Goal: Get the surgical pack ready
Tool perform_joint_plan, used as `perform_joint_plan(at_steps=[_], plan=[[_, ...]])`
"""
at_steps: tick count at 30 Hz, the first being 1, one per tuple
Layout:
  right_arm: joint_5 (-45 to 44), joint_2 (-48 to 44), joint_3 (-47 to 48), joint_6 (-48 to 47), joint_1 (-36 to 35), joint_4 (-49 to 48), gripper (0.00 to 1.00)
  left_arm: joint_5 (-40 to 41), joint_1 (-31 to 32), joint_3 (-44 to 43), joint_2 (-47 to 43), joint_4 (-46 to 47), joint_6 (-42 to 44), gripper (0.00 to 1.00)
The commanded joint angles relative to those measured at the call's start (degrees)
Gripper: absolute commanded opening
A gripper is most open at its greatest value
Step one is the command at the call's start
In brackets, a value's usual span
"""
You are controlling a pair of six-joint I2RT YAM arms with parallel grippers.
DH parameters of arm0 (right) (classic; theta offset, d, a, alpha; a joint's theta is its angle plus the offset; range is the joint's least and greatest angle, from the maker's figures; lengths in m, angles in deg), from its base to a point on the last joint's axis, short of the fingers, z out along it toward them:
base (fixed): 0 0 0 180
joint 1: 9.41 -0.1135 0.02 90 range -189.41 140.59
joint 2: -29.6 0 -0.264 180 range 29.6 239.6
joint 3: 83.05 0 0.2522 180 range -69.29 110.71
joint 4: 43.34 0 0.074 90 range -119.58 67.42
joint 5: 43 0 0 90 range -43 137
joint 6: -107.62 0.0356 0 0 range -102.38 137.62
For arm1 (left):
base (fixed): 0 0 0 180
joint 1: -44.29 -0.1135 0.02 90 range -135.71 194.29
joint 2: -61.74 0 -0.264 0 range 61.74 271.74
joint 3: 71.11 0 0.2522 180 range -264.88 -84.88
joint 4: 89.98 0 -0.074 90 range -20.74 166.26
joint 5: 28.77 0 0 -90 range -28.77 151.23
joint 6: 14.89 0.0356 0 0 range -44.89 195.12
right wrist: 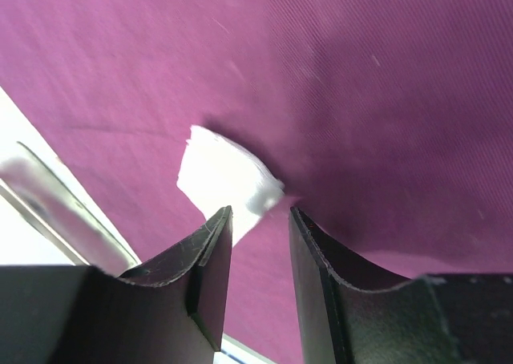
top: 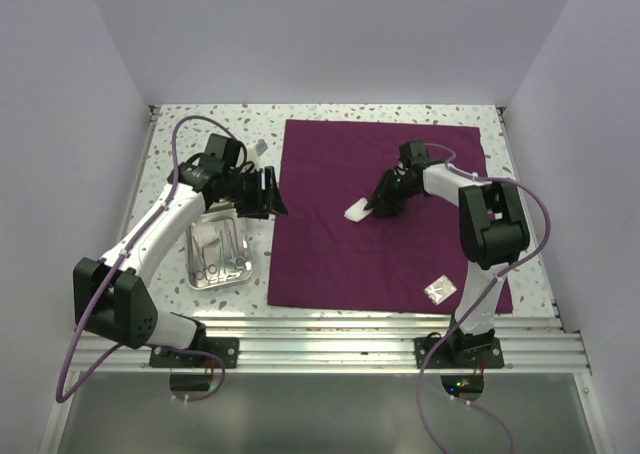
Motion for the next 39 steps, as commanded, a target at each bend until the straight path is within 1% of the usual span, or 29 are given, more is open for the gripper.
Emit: perform_joint_plan(at_steps=[1, 3, 6, 14, 19, 21, 22, 23, 25, 29, 30, 36, 38, 39], plan=[[2.34, 1.85, 3.31, 0.18, 0.29, -2.67, 0.38, -1.2, 0.26, -0.73, -0.11, 1.67, 0.49, 0.62], [2.96, 2.64, 3.4, 1.41, 0.29, -3.72, 0.38, -1.2, 0.26, -0.73, -0.11, 1.67, 0.4, 0.62], [2.18, 3.26, 3.93, 2.64, 0.29, -2.76, 0.38, -1.2, 0.26, -0.73, -0.2, 1.67, 0.31, 0.61], [1.56, 1.94, 2.61, 2.99, 0.12, -1.35, 0.38, -1.11, 0.26, -0.02, -0.55, 1.93, -0.13, 0.62], [1.56, 1.33, -0.73, 5.28, 0.21, -4.95, 0.37, -1.29, 0.26, 0.33, -0.46, 2.28, -0.39, 0.62], [2.34, 1.5, -1.43, 6.5, 0.21, -7.32, 0.35, -1.55, 0.26, 0.16, -0.38, 2.28, -0.56, 0.62], [2.44, 1.5, -1.52, 6.77, 0.29, -7.94, 0.34, -1.64, 0.26, 0.15, -0.46, 2.28, -0.57, 0.62], [2.44, 1.68, -1.35, 6.95, 0.21, -8.55, 0.31, -1.64, 0.26, 0.24, -0.46, 2.37, -0.65, 0.62], [2.35, 2.03, -0.82, 7.13, 0.3, -8.65, 0.28, -1.73, 0.17, 0.33, -0.37, 2.37, -0.65, 0.62], [2.17, 2.21, 0.58, 7.3, 0.29, -8.3, 0.18, -1.73, 0.26, 0.33, -0.64, 2.28, -0.74, 0.62], [2.09, 2.29, 0.76, 7.13, 0.21, -8.21, 0.18, -1.64, 0.26, 0.24, -0.72, 2.37, -0.83, 0.62], [2.09, 3.26, 2.87, 6.69, 0.29, -7.15, 0.08, -1.55, 0.17, 0.59, -0.99, 2.55, -1.27, 0.62], [2.96, 3.52, 4.62, 5.55, 0.29, -6.19, 0.04, -2.43, 0.26, 1.03, -1.08, 3.59, -1.71, 0.64], [3.75, 4.05, 6.28, 4.85, 0.21, -6.01, 0.0, -4.08, 0.26, 1.29, -0.99, 4.39, -1.88, 0.68]])
